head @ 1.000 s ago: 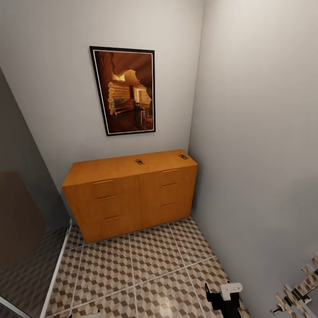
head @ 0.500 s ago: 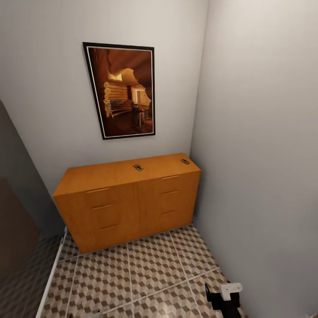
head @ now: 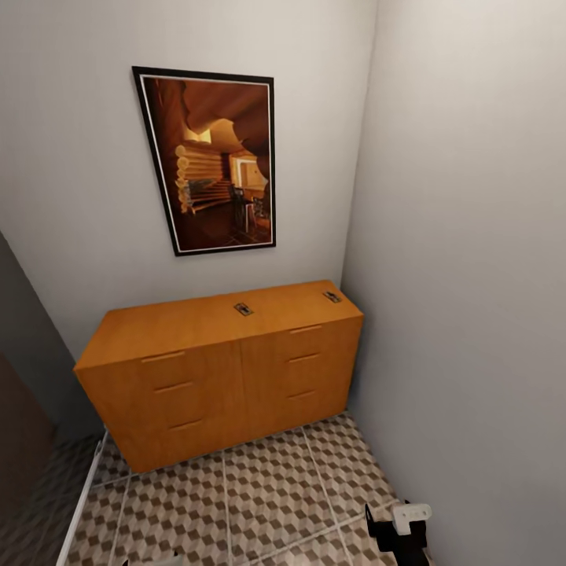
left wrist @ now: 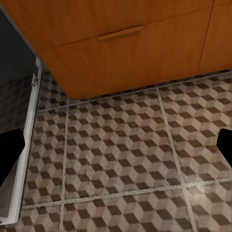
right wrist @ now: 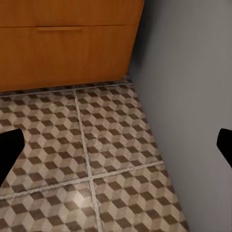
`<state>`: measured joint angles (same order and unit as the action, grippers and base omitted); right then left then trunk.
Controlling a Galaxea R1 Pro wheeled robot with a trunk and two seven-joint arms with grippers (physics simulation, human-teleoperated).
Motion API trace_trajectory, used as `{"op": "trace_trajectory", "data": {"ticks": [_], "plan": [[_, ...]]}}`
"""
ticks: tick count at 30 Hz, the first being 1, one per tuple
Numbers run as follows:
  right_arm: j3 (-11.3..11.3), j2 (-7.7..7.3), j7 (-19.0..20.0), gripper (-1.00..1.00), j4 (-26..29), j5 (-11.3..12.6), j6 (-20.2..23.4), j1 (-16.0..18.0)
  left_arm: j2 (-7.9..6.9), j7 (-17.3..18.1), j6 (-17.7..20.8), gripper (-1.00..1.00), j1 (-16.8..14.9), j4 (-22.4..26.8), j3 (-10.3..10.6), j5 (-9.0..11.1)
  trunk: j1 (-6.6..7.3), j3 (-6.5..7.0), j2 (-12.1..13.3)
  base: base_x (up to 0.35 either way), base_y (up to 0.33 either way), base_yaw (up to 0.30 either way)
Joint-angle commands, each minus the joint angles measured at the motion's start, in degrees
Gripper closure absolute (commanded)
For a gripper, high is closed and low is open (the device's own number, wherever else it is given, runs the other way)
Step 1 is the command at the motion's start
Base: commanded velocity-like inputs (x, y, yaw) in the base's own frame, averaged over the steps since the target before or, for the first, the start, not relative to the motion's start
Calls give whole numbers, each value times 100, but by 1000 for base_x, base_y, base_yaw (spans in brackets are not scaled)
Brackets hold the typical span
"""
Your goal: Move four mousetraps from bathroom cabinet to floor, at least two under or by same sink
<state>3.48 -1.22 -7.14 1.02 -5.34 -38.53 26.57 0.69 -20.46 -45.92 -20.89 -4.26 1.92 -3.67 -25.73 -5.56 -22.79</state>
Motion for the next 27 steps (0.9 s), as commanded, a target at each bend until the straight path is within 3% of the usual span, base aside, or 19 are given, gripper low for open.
{"op": "trace_trajectory", "data": {"ticks": [1, 27], "plan": [[30, -1, -60, -100, -5, -55, -6, 6, 2, -55, -22, -100, -11, -22, 19, -39, -5, -13, -13, 100, 0, 0], [35, 1, -44, -100, -5, -55, -6, 6, 2, -55, -18, -100, -11, -22, 19, -38, -5, -13, -13, 10, 0, 0]]}}
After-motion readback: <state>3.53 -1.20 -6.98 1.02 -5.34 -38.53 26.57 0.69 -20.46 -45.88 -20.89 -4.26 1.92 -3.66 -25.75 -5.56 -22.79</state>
